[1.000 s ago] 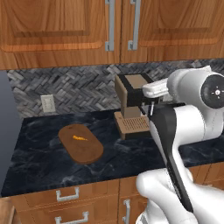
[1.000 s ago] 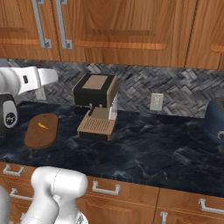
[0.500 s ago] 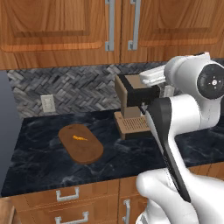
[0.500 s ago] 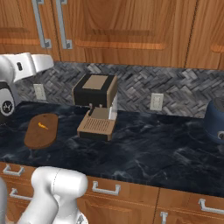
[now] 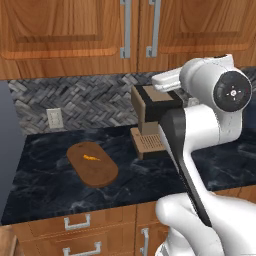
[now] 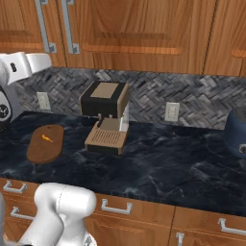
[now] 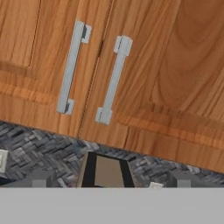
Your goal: Open the cabinet, retrieve the rolling pin, and place it next to the meat on the cutting board to prepare for tenderizing.
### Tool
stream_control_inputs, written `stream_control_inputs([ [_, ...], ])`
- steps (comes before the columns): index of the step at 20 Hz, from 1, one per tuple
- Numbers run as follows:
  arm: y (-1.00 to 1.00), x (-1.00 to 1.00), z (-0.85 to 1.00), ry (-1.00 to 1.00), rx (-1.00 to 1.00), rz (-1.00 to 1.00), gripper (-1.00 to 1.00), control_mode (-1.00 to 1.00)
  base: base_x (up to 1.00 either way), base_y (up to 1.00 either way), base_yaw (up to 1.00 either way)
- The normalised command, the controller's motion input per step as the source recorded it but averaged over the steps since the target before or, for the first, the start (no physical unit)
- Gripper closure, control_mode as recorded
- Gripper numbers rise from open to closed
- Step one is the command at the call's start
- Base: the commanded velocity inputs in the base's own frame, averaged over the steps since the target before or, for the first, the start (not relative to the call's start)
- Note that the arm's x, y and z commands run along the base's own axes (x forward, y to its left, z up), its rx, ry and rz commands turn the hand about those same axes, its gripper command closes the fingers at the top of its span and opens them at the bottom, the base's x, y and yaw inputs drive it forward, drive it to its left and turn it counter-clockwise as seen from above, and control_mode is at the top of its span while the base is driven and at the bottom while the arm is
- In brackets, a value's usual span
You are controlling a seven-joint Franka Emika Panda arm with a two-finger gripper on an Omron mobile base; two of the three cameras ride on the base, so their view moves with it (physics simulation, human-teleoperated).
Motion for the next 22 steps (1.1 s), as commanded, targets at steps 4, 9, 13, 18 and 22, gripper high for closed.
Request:
stream_control_inputs([
  [4, 0.0, 0.01, 0.0, -0.18, 0.0, 0.0, -1.0, -1.0, 0.0, 0.0, 0.0],
  [9, -0.04, 0.04, 0.01, -0.18, 0.0, 0.0, -1.0, -1.0, 0.0, 0.0, 0.0],
  [13, -0.04, 0.0, 0.01, -0.11, 0.0, 0.0, -1.0, -1.0, 0.0, 0.0, 0.0],
  [18, 0.0, 0.05, 0.0, 0.0, 0.0, 0.0, -1.0, -1.0, 0.0, 0.0, 0.0],
  [22, 0.0, 0.07, 0.0, 0.0, 0.0, 0.0, -1.0, -1.0, 0.0, 0.0, 0.0],
])
